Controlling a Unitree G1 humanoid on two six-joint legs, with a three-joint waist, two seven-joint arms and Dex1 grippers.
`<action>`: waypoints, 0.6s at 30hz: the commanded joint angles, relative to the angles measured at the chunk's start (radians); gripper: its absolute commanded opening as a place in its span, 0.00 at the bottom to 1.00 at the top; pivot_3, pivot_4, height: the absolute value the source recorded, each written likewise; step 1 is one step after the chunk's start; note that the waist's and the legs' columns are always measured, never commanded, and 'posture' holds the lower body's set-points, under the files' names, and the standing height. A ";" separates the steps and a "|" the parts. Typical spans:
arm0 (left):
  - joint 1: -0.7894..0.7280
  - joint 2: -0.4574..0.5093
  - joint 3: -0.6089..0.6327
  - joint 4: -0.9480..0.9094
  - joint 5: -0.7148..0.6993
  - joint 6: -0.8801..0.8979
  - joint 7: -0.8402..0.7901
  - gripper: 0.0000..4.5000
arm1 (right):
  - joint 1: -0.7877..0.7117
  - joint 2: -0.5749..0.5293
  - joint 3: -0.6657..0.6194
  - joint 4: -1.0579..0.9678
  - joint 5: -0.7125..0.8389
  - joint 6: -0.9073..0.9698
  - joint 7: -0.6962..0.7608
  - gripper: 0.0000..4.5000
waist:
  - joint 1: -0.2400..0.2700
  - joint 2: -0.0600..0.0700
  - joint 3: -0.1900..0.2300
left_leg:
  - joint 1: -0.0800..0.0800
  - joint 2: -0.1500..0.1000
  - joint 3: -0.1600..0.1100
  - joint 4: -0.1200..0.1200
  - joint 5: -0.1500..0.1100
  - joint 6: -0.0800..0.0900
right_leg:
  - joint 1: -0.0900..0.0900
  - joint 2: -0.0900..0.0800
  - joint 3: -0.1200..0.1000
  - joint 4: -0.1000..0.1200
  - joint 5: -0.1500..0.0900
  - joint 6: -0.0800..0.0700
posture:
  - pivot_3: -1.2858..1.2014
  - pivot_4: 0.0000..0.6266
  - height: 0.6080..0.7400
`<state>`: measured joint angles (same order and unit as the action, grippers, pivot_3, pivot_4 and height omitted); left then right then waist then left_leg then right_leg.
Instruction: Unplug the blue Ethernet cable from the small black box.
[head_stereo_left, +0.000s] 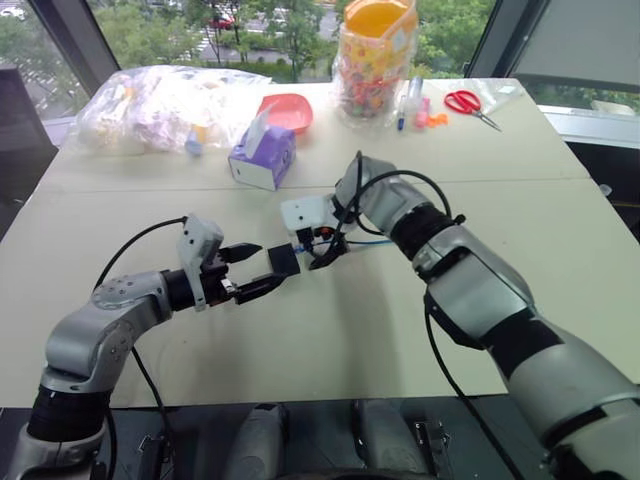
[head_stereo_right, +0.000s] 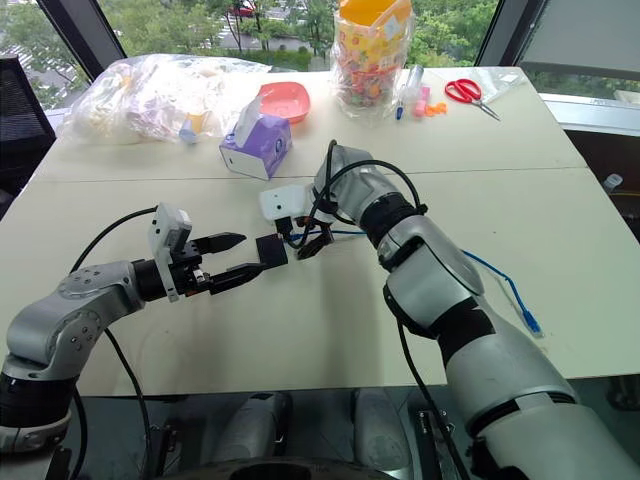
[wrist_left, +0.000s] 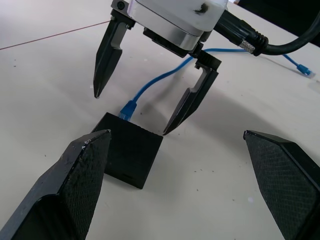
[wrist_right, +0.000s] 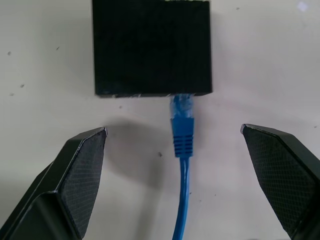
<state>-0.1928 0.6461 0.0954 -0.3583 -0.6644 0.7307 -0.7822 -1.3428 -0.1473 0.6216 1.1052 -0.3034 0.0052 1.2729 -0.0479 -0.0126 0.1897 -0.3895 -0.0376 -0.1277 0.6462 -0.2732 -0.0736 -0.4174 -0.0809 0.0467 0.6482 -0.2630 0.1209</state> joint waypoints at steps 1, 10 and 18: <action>0.000 0.008 0.023 -0.030 -0.004 -0.020 -0.003 0.99 | -0.034 0.036 -0.027 0.024 -0.018 -0.001 -0.030 1.00 | 0.000 0.000 0.000 | 0.000 0.000 0.000 0.000 0.000 0.000 | 0.000 0.000 0.000 0.000 0.000 0.000 | 0.52 0.24 1.00; 0.006 0.015 0.031 -0.034 0.000 -0.024 0.001 1.00 | -0.030 0.075 -0.030 0.088 -0.070 -0.028 -0.082 0.37 | -0.023 0.000 0.000 | 0.002 0.000 0.000 0.000 0.001 -0.001 | 0.000 0.001 0.000 0.002 0.001 -0.001 | 0.52 0.24 1.00; -0.049 0.027 0.028 0.037 0.002 -0.027 -0.026 1.00 | 0.013 0.029 -0.036 -0.013 -0.108 -0.111 -0.169 0.00 | -0.021 0.000 0.000 | 0.006 0.000 -0.001 0.000 0.002 -0.002 | 0.005 0.001 0.000 0.003 0.001 -0.002 | 0.52 0.24 1.00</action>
<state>-0.2208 0.6618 0.1001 -0.3207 -0.6624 0.7240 -0.7955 -1.3348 -0.0965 0.5996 1.1389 -0.3913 -0.0755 1.1573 -0.0687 -0.0127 0.1896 -0.3831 -0.0374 -0.1292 0.6467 -0.2715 -0.0759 -0.4121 -0.0795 0.0466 0.6507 -0.2617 0.1191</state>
